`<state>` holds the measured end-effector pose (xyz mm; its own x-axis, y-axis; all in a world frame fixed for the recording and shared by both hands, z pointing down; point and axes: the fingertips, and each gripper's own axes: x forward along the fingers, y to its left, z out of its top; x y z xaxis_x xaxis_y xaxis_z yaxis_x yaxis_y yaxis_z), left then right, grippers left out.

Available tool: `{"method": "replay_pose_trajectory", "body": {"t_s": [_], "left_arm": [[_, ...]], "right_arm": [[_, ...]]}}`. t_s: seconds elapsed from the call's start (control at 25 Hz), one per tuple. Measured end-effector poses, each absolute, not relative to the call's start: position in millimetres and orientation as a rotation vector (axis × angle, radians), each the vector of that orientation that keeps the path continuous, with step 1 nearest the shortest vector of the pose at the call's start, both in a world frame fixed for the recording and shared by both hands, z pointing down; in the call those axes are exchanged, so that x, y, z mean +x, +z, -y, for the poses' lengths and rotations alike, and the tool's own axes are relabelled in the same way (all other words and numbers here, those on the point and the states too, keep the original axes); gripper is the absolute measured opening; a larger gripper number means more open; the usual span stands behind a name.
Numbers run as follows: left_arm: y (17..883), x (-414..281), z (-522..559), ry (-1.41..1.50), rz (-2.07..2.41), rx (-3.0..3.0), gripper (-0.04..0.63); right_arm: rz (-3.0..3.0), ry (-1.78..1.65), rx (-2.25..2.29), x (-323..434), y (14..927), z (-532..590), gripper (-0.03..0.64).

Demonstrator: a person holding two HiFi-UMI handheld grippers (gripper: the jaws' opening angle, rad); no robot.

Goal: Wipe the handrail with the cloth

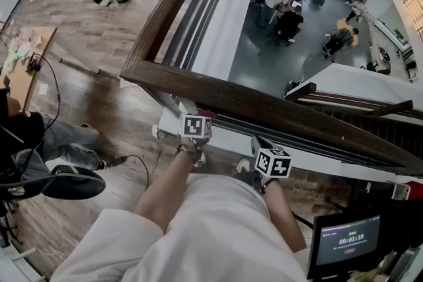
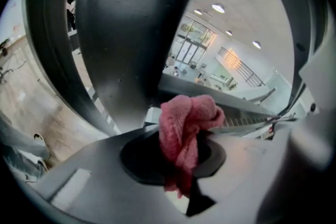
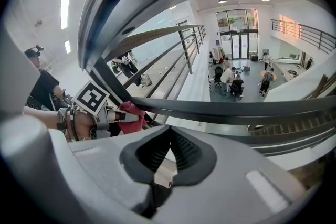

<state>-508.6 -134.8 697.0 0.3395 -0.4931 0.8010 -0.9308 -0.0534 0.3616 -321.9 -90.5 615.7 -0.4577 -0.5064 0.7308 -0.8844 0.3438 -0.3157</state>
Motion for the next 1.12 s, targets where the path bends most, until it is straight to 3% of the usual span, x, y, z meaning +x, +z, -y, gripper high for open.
{"method": "replay_pose_trajectory", "body": {"t_s": [0.8, 1.12], "left_arm": [[695, -597, 113, 0.356, 1.548, 1.392, 0.083], [692, -558, 122, 0.536, 1.474, 1.519, 0.084]], "right_arm": [[2.112, 0.952, 1.091, -362, 624, 81, 0.003], [2.105, 0.952, 1.119, -346, 623, 87, 0.003]]}}
